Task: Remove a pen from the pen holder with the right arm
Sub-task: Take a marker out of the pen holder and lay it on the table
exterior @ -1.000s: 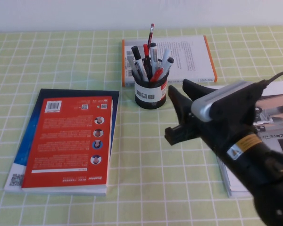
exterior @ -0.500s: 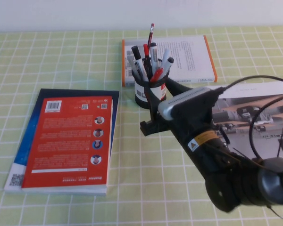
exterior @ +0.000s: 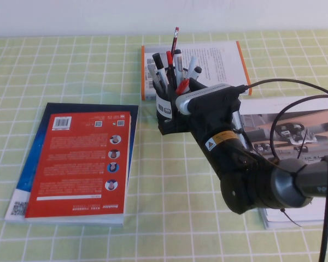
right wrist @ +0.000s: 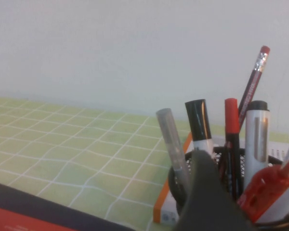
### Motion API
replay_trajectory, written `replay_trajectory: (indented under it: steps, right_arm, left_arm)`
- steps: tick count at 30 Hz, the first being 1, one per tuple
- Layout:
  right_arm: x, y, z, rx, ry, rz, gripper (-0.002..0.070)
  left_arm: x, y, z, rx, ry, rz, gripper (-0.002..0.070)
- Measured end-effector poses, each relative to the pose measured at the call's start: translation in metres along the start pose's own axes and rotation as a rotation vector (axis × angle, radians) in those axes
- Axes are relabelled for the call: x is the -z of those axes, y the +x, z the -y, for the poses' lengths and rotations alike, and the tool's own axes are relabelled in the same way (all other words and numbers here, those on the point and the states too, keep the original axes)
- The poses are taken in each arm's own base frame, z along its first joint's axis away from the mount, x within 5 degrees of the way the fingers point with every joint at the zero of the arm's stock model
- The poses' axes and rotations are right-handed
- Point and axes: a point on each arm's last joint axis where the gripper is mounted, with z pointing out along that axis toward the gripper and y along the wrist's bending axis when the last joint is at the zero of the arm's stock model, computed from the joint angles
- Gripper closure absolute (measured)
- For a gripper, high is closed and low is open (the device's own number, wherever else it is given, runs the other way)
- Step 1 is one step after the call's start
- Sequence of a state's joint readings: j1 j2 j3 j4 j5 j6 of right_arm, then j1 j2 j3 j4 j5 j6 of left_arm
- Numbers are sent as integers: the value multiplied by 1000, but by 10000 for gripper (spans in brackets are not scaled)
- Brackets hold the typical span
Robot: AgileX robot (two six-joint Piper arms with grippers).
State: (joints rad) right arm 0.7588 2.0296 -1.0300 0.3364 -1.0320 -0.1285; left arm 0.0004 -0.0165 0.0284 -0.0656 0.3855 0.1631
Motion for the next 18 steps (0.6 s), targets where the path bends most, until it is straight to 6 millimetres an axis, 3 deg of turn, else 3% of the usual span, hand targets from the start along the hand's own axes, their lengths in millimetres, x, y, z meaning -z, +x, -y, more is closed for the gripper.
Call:
replay_trajectory:
  steps: [18]
  right_arm:
    - [-20,4,6,-38,51,-21,353]
  left_arm:
    - [0,0,0,0,0,0,680]
